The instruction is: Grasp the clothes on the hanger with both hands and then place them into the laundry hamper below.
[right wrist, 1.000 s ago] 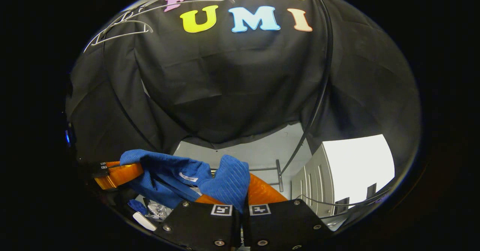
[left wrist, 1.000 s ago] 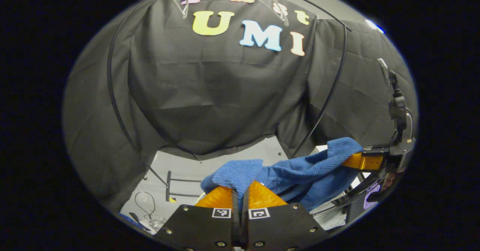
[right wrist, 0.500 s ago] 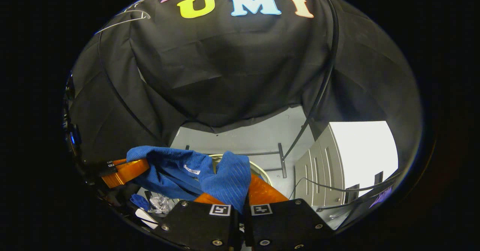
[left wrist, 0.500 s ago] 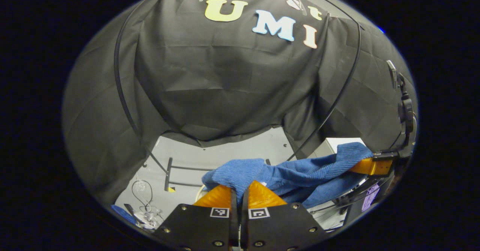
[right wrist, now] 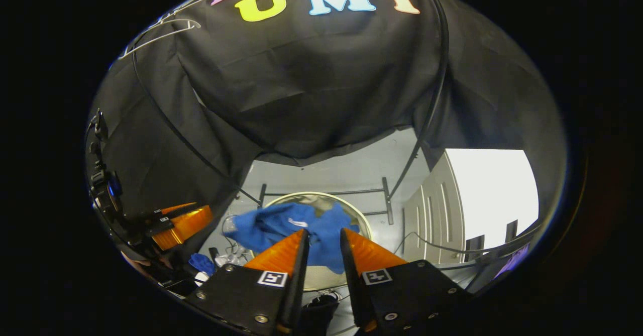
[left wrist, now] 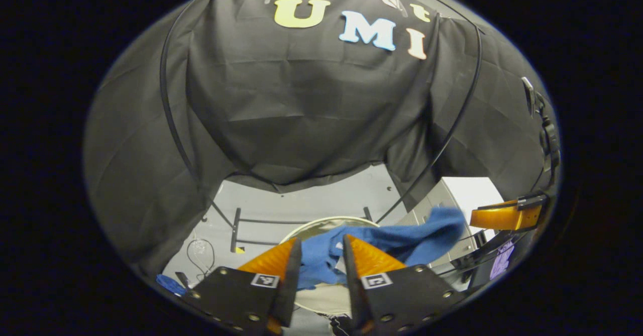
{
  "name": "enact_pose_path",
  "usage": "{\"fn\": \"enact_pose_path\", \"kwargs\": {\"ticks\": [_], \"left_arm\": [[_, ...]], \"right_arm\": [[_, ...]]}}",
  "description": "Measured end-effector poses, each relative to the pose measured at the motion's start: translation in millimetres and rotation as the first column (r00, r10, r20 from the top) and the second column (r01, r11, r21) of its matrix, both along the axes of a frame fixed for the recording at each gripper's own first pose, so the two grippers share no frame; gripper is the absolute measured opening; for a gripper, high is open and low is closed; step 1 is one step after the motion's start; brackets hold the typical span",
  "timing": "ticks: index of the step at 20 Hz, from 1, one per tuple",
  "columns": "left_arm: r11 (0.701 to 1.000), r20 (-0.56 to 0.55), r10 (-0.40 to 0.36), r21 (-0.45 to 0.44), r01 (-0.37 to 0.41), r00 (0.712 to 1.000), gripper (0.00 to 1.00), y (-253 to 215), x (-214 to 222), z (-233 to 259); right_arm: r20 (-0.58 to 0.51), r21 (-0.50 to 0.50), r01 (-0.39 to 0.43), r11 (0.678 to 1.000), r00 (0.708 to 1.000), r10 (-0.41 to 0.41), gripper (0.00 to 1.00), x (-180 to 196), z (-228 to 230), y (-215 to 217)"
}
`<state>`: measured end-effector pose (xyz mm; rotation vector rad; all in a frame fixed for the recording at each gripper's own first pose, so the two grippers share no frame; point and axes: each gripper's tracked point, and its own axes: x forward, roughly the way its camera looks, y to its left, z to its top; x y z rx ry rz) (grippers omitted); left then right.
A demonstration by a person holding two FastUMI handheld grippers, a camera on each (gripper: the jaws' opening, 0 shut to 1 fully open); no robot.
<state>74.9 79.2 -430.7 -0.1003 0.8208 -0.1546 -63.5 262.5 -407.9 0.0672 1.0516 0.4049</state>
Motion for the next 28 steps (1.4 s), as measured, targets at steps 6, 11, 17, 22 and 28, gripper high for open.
{"fn": "enact_pose_path", "kwargs": {"ticks": [6,11,17,22,28], "left_arm": [[0.982,0.083,0.089,0.158,-0.101,0.993,0.95,-19,-14,69],[0.953,0.231,0.244,0.126,-0.277,0.942,0.95,-99,-21,157],[0.938,0.448,0.269,0.080,-0.339,0.852,0.96,-178,-1,289],[0.956,0.618,0.191,0.058,-0.287,0.763,0.95,-215,3,426],[0.954,0.710,0.207,0.007,-0.301,0.673,0.95,-208,-16,524]], "right_arm": [[0.102,0.053,-0.144,0.988,0.985,0.138,0.95,26,42,-28],[0.259,0.105,-0.156,0.982,0.958,0.124,0.95,75,96,-112],[0.478,0.124,-0.120,0.985,0.877,0.047,0.96,124,177,-211],[0.699,0.180,-0.088,0.980,0.712,-0.064,0.91,148,286,-239],[0.805,0.249,0.037,0.968,0.548,-0.228,0.95,149,380,-277]]}}
